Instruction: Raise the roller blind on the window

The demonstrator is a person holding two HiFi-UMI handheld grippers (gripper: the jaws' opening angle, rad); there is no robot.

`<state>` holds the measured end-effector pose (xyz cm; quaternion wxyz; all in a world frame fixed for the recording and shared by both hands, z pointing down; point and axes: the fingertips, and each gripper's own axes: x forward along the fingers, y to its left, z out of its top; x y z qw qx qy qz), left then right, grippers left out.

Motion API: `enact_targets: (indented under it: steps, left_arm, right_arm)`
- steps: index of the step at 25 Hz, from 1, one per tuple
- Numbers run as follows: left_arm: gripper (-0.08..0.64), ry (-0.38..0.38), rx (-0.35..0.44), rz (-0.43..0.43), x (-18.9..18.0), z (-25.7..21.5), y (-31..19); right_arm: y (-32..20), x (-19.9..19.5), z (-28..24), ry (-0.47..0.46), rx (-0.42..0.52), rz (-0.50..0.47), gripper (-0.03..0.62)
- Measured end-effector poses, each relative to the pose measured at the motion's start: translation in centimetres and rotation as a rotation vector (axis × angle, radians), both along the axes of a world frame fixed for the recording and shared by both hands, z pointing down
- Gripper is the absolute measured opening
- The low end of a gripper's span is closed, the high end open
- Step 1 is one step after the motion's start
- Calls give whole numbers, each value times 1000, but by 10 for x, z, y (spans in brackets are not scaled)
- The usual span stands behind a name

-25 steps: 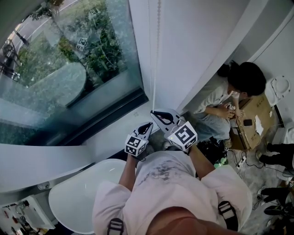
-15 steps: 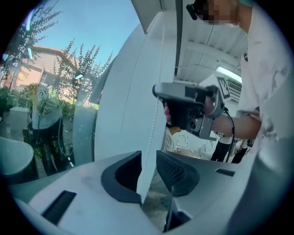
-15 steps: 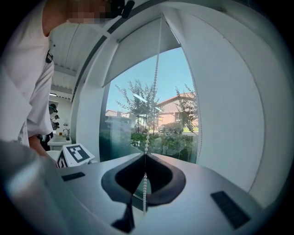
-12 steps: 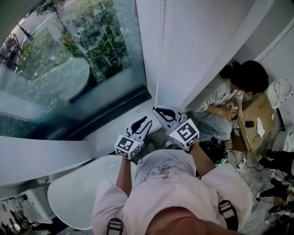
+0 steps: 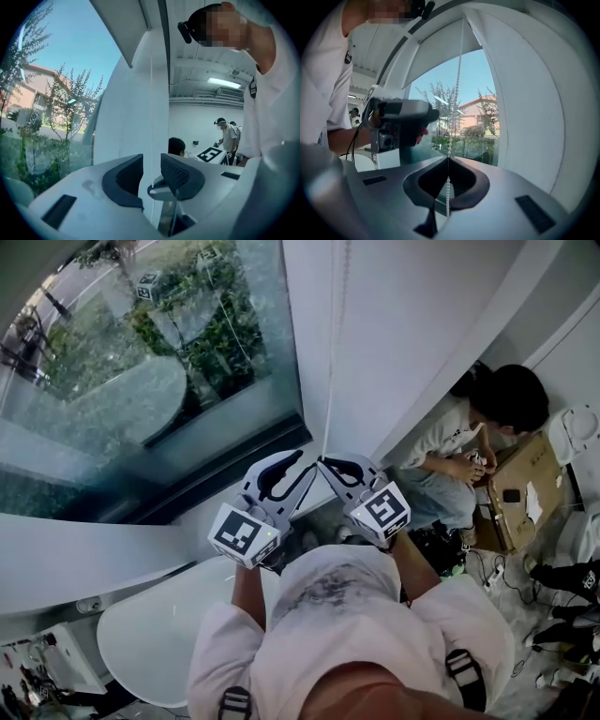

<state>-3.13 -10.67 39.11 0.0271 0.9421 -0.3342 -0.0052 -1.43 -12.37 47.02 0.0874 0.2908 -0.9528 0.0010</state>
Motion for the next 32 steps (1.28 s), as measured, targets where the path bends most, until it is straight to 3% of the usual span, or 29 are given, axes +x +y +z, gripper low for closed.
enact_targets:
  steps: [9, 13, 17, 20, 32]
  left_arm:
    - [107, 18, 134, 37, 27, -91, -19]
    - [106, 39, 143, 27, 33, -117, -23]
    - [77, 55, 207, 4, 31, -137, -31]
    - [17, 56, 194, -32, 32, -141, -35]
    - [6, 25, 150, -48, 32, -117, -33]
  right_arm:
    - [-1, -5, 2, 3, 7, -2, 60]
    - [3, -9, -1, 4, 10, -12, 60]
    - [5, -13, -2, 4, 12, -19, 60]
    - [4, -12, -1, 5, 14, -20, 60]
    - [-1, -14, 23, 24, -25, -20, 60]
